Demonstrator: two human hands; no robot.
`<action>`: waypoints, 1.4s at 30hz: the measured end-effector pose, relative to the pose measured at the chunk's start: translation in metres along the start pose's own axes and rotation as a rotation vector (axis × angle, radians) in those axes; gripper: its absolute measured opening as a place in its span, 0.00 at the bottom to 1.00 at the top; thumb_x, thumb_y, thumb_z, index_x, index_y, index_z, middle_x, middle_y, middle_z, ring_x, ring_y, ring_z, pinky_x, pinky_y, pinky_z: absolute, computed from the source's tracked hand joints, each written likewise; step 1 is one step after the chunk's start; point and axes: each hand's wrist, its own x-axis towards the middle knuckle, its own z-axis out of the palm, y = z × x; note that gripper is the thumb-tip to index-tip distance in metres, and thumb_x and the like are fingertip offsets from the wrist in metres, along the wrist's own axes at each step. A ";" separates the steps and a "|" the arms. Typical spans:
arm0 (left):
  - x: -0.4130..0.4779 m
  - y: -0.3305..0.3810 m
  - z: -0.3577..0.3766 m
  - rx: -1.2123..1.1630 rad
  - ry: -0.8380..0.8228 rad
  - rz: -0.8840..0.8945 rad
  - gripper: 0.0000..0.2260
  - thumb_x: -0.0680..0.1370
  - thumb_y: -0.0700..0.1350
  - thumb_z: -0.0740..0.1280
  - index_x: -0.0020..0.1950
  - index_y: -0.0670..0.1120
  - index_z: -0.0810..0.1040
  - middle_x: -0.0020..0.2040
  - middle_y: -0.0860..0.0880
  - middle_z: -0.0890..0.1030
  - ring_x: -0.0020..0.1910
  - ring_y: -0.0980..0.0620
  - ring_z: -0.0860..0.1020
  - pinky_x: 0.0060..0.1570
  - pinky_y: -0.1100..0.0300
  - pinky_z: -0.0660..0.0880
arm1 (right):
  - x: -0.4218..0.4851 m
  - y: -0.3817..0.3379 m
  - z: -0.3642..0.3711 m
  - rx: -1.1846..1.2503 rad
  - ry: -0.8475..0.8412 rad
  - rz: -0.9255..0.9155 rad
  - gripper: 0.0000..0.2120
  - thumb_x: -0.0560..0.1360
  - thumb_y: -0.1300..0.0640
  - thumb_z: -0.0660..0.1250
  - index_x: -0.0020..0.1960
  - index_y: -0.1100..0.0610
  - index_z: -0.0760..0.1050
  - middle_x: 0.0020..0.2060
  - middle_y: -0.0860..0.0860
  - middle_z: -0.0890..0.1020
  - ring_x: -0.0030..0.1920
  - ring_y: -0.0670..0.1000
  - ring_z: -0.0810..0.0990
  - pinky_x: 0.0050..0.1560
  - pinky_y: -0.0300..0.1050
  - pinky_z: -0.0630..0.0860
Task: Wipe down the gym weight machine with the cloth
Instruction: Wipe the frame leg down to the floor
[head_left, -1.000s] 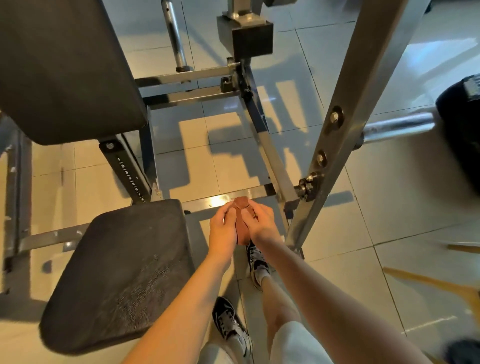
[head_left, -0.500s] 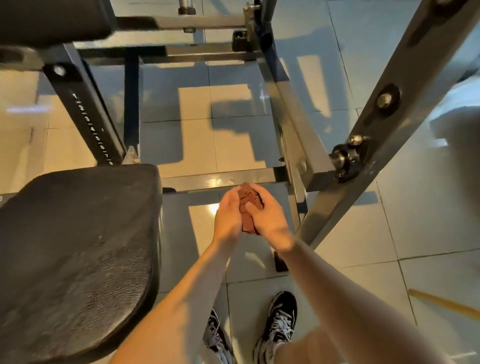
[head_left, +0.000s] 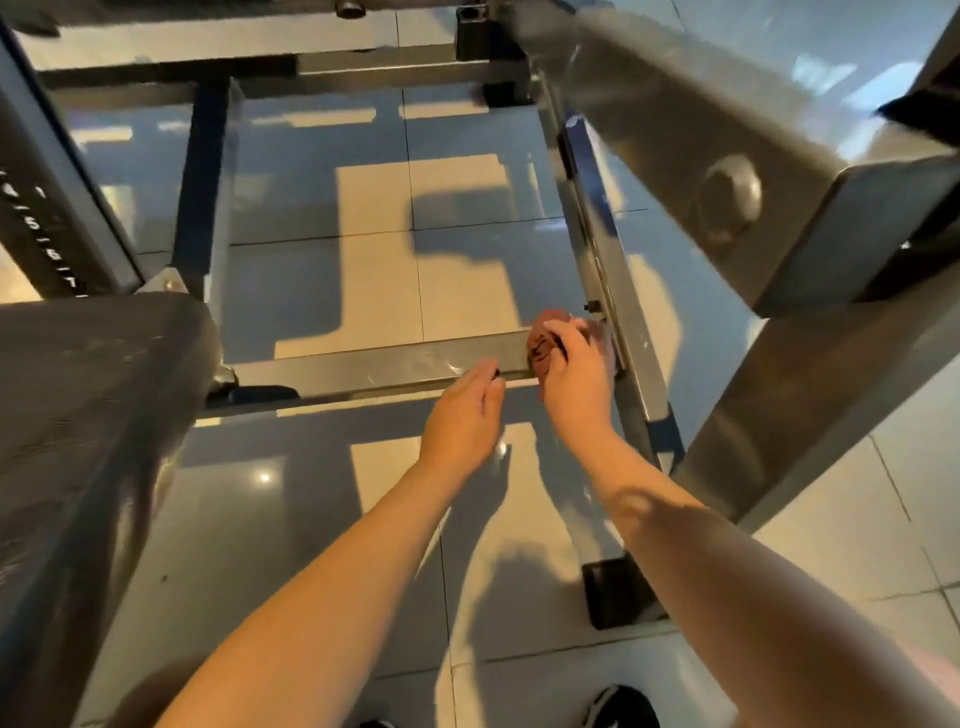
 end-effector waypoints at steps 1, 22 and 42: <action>0.006 -0.006 0.001 0.063 0.000 0.040 0.21 0.87 0.50 0.55 0.78 0.46 0.68 0.77 0.47 0.69 0.77 0.49 0.65 0.74 0.61 0.57 | 0.007 0.010 0.006 -0.019 -0.001 -0.002 0.17 0.80 0.66 0.59 0.66 0.56 0.78 0.63 0.53 0.75 0.63 0.54 0.73 0.70 0.45 0.68; 0.013 -0.023 0.008 -0.018 0.142 0.139 0.19 0.87 0.49 0.55 0.78 0.47 0.69 0.75 0.49 0.72 0.74 0.51 0.67 0.77 0.54 0.59 | -0.017 0.016 0.053 -0.102 -0.122 -0.259 0.23 0.84 0.62 0.59 0.78 0.56 0.65 0.79 0.54 0.62 0.82 0.53 0.50 0.79 0.49 0.53; 0.009 -0.028 0.013 -0.024 0.110 0.137 0.20 0.87 0.52 0.53 0.79 0.50 0.67 0.77 0.53 0.69 0.77 0.54 0.63 0.72 0.64 0.55 | 0.006 0.053 0.028 -0.168 -0.048 -0.024 0.20 0.82 0.56 0.59 0.71 0.64 0.72 0.74 0.61 0.70 0.79 0.62 0.60 0.80 0.58 0.56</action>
